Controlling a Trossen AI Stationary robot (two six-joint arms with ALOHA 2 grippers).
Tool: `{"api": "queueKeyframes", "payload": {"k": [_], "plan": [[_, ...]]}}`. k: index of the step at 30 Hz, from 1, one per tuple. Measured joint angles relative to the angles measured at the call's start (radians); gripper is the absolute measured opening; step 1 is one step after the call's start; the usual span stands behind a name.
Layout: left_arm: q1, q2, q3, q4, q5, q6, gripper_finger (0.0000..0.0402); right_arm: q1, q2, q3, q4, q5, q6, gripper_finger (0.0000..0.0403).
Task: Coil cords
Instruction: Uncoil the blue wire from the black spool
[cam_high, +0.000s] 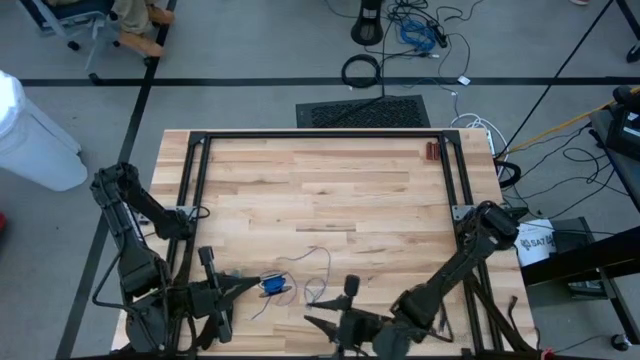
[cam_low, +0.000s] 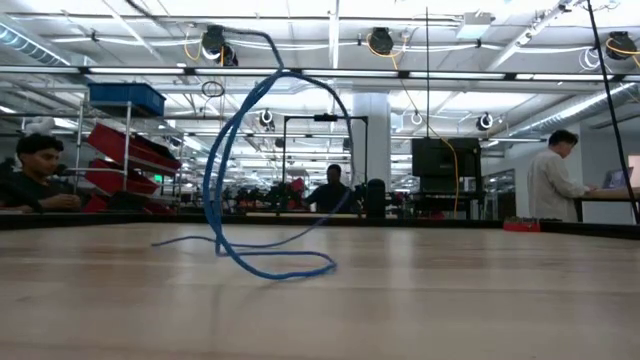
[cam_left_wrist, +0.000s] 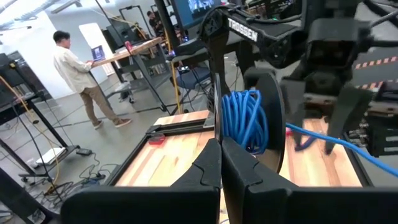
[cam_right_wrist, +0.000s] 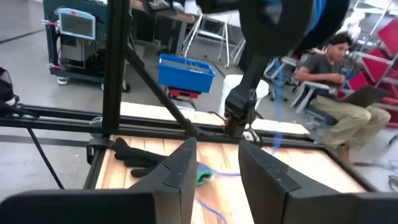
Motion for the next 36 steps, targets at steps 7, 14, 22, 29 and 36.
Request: {"api": "queueKeyframes", "payload": {"k": [7, 14, 22, 29, 36], "plan": [[0.000, 0.000, 0.000, 0.001, 0.000, 0.000, 0.0001, -0.045, 0.026, 0.000, 0.002, -0.006, 0.045, 0.0129], [0.000, 0.000, 0.000, 0.002, 0.005, -0.001, 0.0001, -0.097, 0.026, 0.000, 0.003, 0.001, 0.130, 0.0135], [0.000, 0.000, 0.000, 0.006, 0.019, 0.000, 0.0001, -0.123, 0.026, 0.000, -0.002, -0.029, 0.172, 0.0135], [0.000, 0.000, 0.000, 0.020, 0.033, 0.000, 0.0001, -0.129, 0.029, 0.000, -0.042, -0.030, 0.200, 0.0135], [0.000, 0.002, 0.000, 0.036, 0.041, 0.002, 0.0001, -0.144, 0.059, 0.000, -0.035, -0.034, 0.214, 0.0134]]}}
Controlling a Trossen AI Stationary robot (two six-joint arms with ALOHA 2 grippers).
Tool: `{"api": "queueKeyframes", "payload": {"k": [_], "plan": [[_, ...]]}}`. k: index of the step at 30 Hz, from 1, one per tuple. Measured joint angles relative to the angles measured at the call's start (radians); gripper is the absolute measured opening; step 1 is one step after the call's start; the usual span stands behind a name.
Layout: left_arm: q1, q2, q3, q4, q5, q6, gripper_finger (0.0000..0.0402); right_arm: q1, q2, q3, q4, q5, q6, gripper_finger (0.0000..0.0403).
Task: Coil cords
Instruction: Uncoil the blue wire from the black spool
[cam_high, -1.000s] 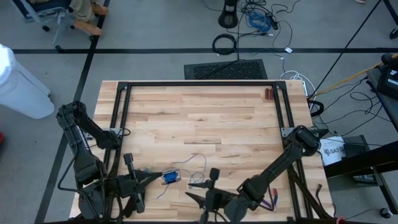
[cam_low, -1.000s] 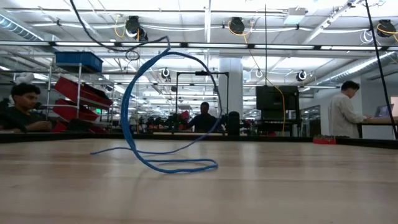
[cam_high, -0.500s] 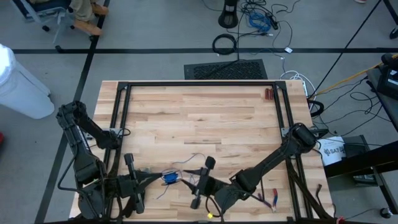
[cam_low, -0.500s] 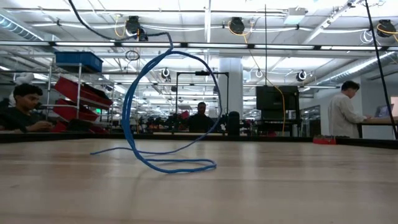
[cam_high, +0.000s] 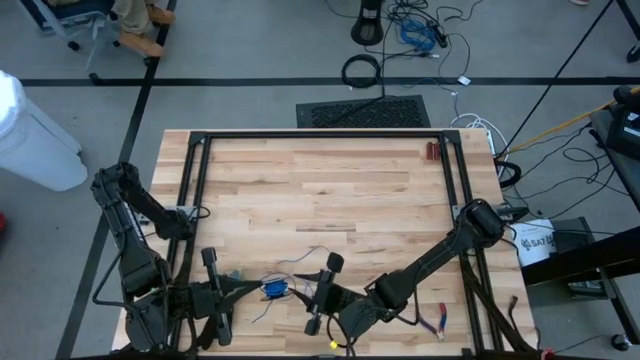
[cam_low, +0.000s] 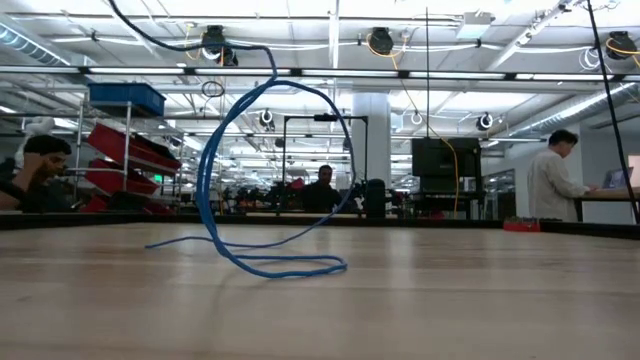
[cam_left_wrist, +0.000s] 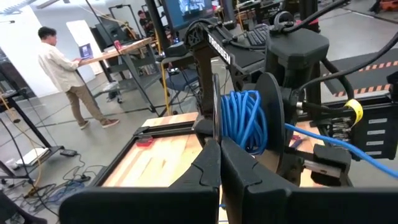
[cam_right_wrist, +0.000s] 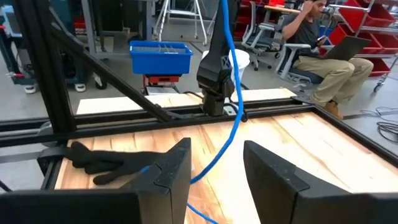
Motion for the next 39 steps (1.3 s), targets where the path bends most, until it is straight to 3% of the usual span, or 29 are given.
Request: {"api": "queueKeyframes", "payload": {"k": [6, 14, 39], "plan": [[0.000, 0.000, 0.000, -0.001, 0.000, 0.001, 0.0001, -0.008, 0.015, 0.000, 0.007, 0.001, 0.010, 0.0105], [0.000, 0.000, 0.000, -0.001, 0.000, 0.001, 0.0001, 0.008, 0.015, 0.000, 0.021, -0.003, -0.035, 0.0006], [0.086, 0.039, 0.000, -0.075, -0.003, -0.026, 0.0001, 0.120, -0.013, 0.000, 0.193, -0.055, -0.134, 0.0000]]}}
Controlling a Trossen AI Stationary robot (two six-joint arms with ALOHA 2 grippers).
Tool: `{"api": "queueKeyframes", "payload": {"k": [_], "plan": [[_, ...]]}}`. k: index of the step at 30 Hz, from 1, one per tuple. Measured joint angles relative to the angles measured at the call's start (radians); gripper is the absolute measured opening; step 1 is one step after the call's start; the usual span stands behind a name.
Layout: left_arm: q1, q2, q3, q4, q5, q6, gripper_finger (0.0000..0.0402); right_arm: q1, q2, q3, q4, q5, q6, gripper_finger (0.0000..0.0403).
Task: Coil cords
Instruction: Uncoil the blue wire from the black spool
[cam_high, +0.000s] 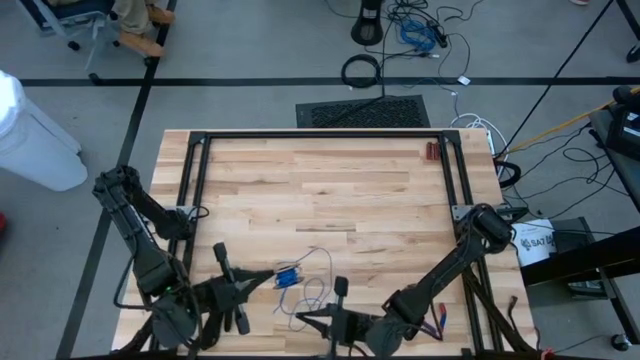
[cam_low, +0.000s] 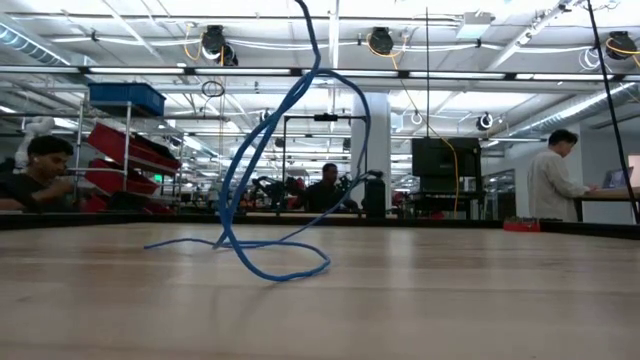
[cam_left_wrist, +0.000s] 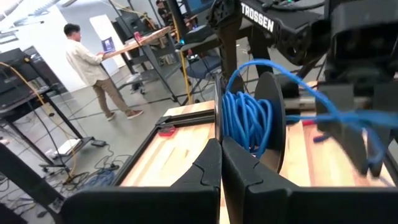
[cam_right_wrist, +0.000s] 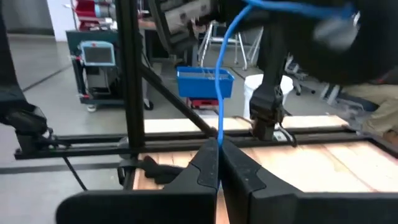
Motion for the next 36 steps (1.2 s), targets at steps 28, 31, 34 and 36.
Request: {"api": "queueKeyframes", "payload": {"k": [28, 31, 34, 36], "plan": [[-0.025, -0.002, 0.014, -0.009, 0.055, 0.008, 0.0001, 0.231, -0.134, 0.000, 0.080, 0.687, -0.539, 0.0000], [-0.046, -0.005, 0.029, -0.005, 0.054, 0.025, 0.0001, 0.233, -0.134, 0.000, -0.008, 0.689, -0.518, 0.0000], [-0.065, -0.005, 0.031, 0.016, 0.044, 0.055, 0.0001, 0.224, -0.133, 0.000, -0.107, 0.689, -0.444, 0.0000], [-0.075, -0.005, 0.031, 0.023, 0.026, 0.062, 0.0001, 0.217, -0.133, 0.000, -0.192, 0.681, -0.392, 0.0000]]}}
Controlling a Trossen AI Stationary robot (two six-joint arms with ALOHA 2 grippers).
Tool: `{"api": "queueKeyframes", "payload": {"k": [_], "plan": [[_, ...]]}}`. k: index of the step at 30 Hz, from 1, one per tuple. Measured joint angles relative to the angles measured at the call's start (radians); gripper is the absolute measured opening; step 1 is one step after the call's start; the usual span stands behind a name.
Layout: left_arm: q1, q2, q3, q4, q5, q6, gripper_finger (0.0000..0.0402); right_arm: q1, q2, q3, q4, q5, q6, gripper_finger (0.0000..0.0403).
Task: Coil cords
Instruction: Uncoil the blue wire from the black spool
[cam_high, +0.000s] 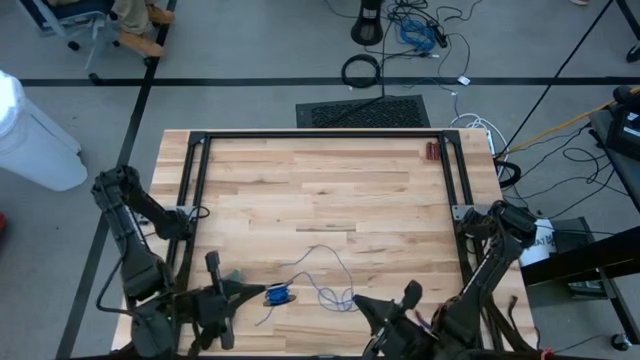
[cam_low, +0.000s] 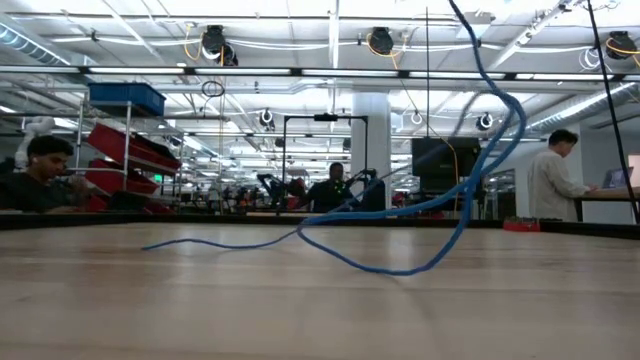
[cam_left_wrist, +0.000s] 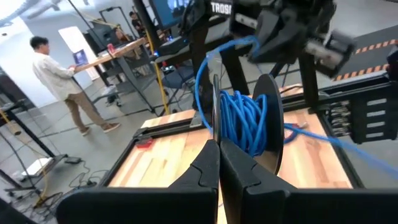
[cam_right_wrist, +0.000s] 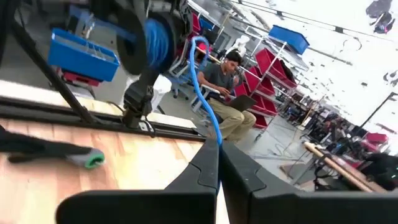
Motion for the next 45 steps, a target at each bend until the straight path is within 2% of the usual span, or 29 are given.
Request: {"api": "queueKeyframes", "payload": {"k": [5, 8, 13, 16, 20, 25, 28, 32, 35, 38, 45], "plan": [[-0.017, -0.002, 0.000, -0.001, -0.068, 0.048, 0.0001, -0.020, 0.000, 0.000, -0.192, -0.118, 0.161, 0.0000], [-0.028, -0.002, 0.000, -0.002, -0.108, 0.095, 0.0001, -0.040, 0.000, 0.000, -0.274, -0.268, 0.239, 0.0000], [-0.036, -0.002, 0.000, -0.010, -0.153, 0.105, 0.0001, -0.090, 0.000, 0.000, -0.357, -0.585, 0.351, 0.0000], [-0.041, 0.001, 0.000, -0.009, -0.213, 0.129, 0.0001, -0.115, 0.001, 0.000, -0.383, -0.692, 0.420, 0.0000], [-0.049, 0.003, 0.000, -0.018, -0.287, 0.125, 0.0001, -0.137, 0.001, 0.000, -0.440, -0.699, 0.516, 0.0008], [-0.049, 0.004, 0.000, -0.006, -0.310, 0.110, 0.0001, -0.157, 0.001, 0.000, -0.573, -0.700, 0.690, 0.0033], [-0.048, 0.004, 0.000, -0.010, -0.338, 0.045, 0.0001, -0.162, 0.001, 0.000, -0.673, -0.704, 0.782, 0.0053], [-0.038, 0.004, 0.000, -0.009, -0.338, -0.011, 0.0001, -0.162, 0.002, 0.000, -0.736, -0.694, 0.845, 0.0078], [-0.031, 0.004, 0.000, -0.009, -0.337, -0.013, 0.0001, -0.163, 0.002, 0.000, -0.680, -0.645, 0.829, 0.0093], [-0.023, 0.004, 0.000, -0.010, -0.328, -0.037, 0.0001, -0.172, 0.002, 0.000, -0.541, -0.592, 0.752, 0.0105], [0.008, 0.004, -0.014, -0.010, -0.259, -0.083, 0.0001, -0.221, 0.040, 0.000, -0.178, -0.584, 0.627, 0.0134]]}}
